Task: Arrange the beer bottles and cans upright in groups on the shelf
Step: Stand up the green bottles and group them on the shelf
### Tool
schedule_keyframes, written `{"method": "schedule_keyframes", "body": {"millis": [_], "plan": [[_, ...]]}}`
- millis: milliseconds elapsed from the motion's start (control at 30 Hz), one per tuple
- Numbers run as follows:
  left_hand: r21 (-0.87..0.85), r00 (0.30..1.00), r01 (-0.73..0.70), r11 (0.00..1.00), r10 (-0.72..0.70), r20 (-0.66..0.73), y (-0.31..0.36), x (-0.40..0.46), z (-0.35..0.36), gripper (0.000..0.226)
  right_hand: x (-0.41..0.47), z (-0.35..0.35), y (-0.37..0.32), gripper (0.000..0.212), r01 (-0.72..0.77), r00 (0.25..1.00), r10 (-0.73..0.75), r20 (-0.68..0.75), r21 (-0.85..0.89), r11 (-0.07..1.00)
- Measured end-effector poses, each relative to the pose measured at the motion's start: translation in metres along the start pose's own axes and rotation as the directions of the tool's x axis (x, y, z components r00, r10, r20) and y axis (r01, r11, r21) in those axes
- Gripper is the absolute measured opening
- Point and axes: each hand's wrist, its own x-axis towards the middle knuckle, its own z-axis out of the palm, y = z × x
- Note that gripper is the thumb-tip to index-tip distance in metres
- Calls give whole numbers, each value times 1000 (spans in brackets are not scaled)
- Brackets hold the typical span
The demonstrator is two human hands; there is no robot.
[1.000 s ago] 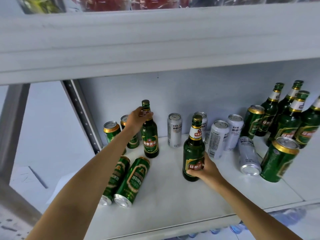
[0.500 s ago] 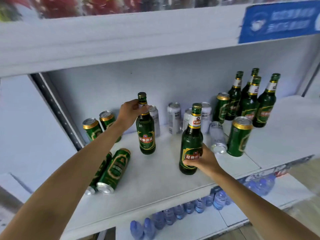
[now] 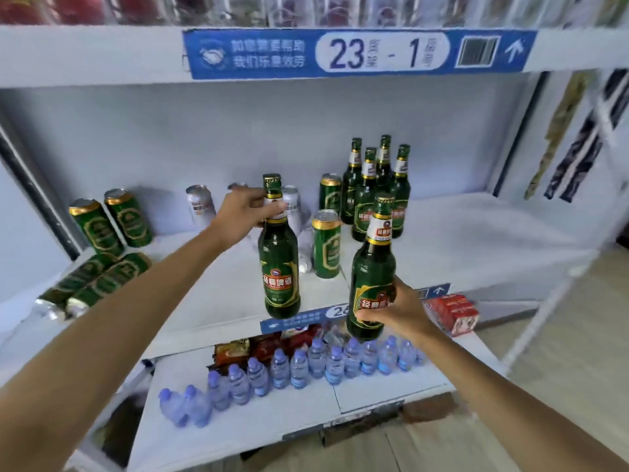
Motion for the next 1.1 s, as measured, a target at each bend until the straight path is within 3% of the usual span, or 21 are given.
{"method": "schedule_keyframes", "body": {"millis": [67,167,233,400,700,1100], "plan": [[23,1000,-5,1000,5,13,18,6,30,78,-1,-38,9,70,-13,1000,13,4,-9,1000],[37,1000,0,999,-1,29,44,18,73,32,12,-80,20,67,-10,1000,9,-30,-38,999],[39,999,-13,999,12,34,55,33,100,23,30,-102,27,69,-6,998,2,-56,-60,998],[26,998,16,1000,-17,57,57,82,148,45,91,-133,41,71,17,998,-22,-59,-86,996],[139,999,54,989,-54,-5,49,148,203,19,185,-152,57,73,50,999,-51,-11,-69,996],[137,981,185,973,-175,-78,37,168,235,29,237,-156,71,76,73,993,-68,97,-51,996]]}}
